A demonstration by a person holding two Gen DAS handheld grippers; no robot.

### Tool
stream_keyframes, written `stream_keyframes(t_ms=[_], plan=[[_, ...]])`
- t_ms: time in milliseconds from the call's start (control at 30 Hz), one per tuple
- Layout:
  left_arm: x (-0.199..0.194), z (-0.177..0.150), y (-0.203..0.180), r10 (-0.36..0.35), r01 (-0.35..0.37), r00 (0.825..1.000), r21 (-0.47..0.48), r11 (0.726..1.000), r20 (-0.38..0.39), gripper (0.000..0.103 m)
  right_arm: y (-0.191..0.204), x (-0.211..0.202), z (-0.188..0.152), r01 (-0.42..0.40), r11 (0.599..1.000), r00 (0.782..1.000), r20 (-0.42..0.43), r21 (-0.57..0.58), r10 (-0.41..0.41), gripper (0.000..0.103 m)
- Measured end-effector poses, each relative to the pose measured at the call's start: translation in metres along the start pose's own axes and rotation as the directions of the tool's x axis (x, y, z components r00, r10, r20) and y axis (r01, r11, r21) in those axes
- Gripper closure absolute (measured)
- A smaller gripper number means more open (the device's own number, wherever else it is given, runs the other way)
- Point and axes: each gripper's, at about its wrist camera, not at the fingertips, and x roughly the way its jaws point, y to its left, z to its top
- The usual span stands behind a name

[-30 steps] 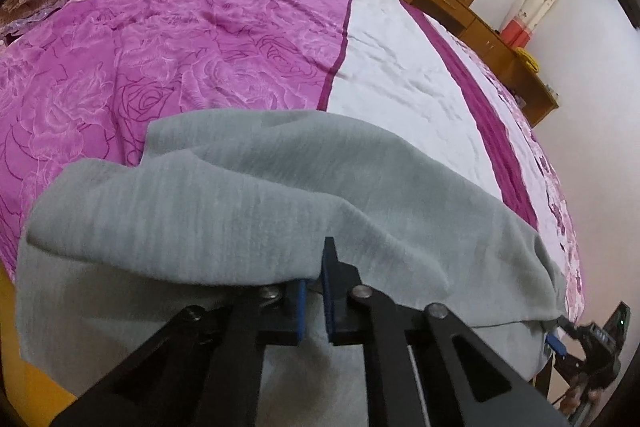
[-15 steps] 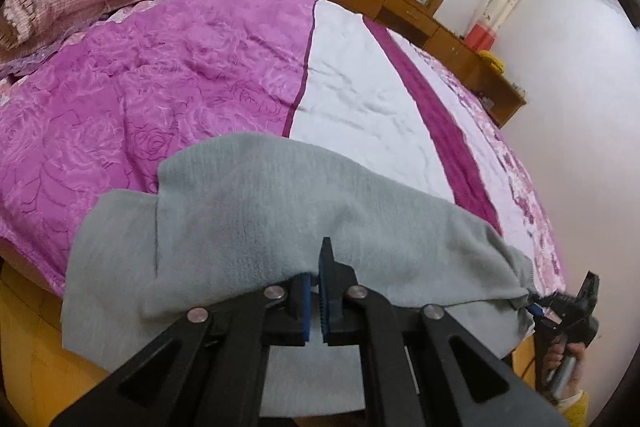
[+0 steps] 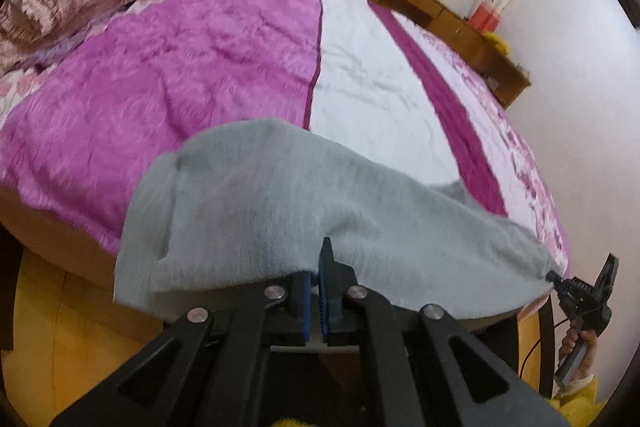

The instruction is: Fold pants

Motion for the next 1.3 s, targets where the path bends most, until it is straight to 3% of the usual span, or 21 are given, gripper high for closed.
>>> stream_keyframes(t_ms=[233,433,533,667,833,1000,1133,1300], plan=[[0.027,-0.033,0.017,0.053,-0.056,0.993,-0.025,0.998,-0.107,0.1,-0.006,0.008,-0.014,0.089,0.993,0.996,-0.005,-0.075,-0.089,0.102],[0.044,-0.041,0.023,0.095,-0.101,0.985,-0.036,0.994,-0.143,0.097,-0.003,0.026,-0.02,0.173,0.973,0.983,-0.032,-0.156,-0.18,0.101],[0.038,-0.041,0.026,0.106,-0.115,0.984,-0.051,0.992,-0.144,0.089,-0.002,0.036,-0.02,0.192,0.958,0.975,-0.07,-0.211,-0.21,0.098],[0.015,-0.04,0.036,0.203,-0.206,0.973,-0.023,0.978,-0.107,0.07,0.001,0.035,-0.005,0.171,0.939,0.966,-0.135,-0.299,-0.219,0.095],[-0.013,-0.038,0.061,0.26,-0.265,0.964,-0.093,0.96,-0.06,0.07,0.005,0.009,0.015,0.16,0.946,0.973,-0.115,-0.282,-0.199,0.086],[-0.033,-0.026,0.082,0.326,-0.319,0.945,-0.17,0.932,0.016,0.069,0.021,-0.014,0.022,0.217,0.93,0.974,-0.001,-0.298,-0.228,0.084],[-0.032,-0.007,0.087,0.31,-0.293,0.949,-0.198,0.935,0.06,0.069,0.038,-0.001,0.012,0.16,0.935,0.982,-0.045,-0.317,-0.183,0.084],[-0.007,0.012,0.075,0.254,-0.243,0.965,-0.148,0.959,0.063,0.069,0.06,0.031,-0.012,0.122,0.911,0.978,-0.111,-0.395,-0.179,0.084]])
